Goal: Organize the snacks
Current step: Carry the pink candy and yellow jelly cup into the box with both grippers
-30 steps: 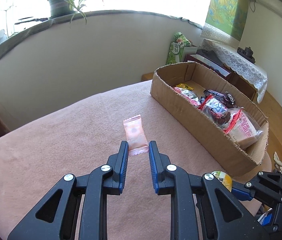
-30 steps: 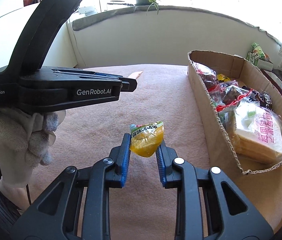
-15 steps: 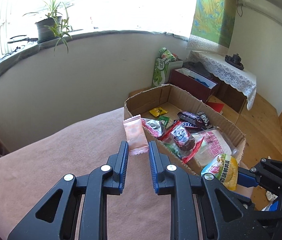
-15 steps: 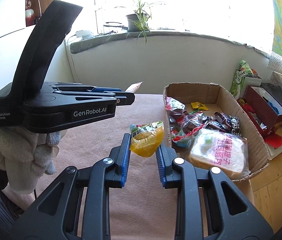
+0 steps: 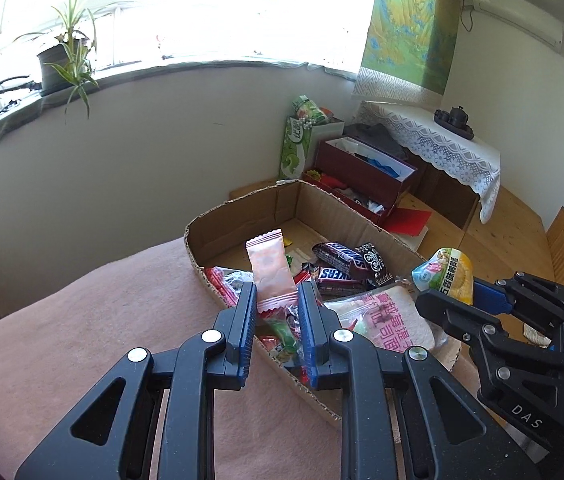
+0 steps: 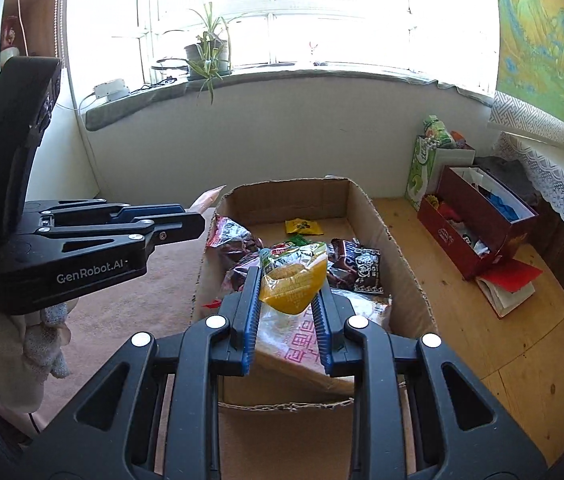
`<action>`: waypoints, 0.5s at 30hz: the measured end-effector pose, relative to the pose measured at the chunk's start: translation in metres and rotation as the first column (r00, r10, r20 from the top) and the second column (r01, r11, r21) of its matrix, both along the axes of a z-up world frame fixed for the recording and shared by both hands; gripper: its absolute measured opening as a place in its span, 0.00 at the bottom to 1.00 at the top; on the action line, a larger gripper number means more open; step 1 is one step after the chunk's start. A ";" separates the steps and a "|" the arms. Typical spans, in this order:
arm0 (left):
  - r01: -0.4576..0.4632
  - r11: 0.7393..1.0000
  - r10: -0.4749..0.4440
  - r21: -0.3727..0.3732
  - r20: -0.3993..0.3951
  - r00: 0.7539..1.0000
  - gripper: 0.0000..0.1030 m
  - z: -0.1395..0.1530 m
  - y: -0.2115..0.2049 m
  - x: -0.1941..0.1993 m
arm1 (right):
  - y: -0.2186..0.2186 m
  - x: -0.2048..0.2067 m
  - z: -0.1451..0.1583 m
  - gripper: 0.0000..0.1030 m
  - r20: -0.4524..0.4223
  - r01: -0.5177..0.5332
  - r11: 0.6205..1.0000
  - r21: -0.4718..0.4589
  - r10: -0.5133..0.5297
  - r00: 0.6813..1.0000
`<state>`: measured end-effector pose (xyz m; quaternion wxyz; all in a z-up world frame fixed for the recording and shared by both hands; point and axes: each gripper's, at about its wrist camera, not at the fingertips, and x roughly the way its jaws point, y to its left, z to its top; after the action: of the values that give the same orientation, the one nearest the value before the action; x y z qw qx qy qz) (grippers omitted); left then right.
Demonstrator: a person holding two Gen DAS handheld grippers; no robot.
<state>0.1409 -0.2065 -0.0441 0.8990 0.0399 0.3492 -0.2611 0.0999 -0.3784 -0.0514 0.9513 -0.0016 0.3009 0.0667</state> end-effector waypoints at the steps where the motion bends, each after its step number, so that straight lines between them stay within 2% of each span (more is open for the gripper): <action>1: -0.003 1.000 0.003 0.002 0.000 1.000 0.18 -0.001 -0.002 0.001 | -0.003 0.003 0.001 0.24 0.000 0.004 1.000 -0.003 -0.004 1.000; 15: -0.006 1.000 0.006 0.017 -0.012 1.000 0.19 -0.006 -0.024 0.020 | -0.016 0.034 -0.008 0.25 -0.021 0.001 1.000 -0.017 -0.001 1.000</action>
<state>0.1609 -0.2301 -0.0499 0.8973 0.0450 0.3568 -0.2559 0.1341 -0.3946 -0.0592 0.9481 -0.0087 0.3115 0.0639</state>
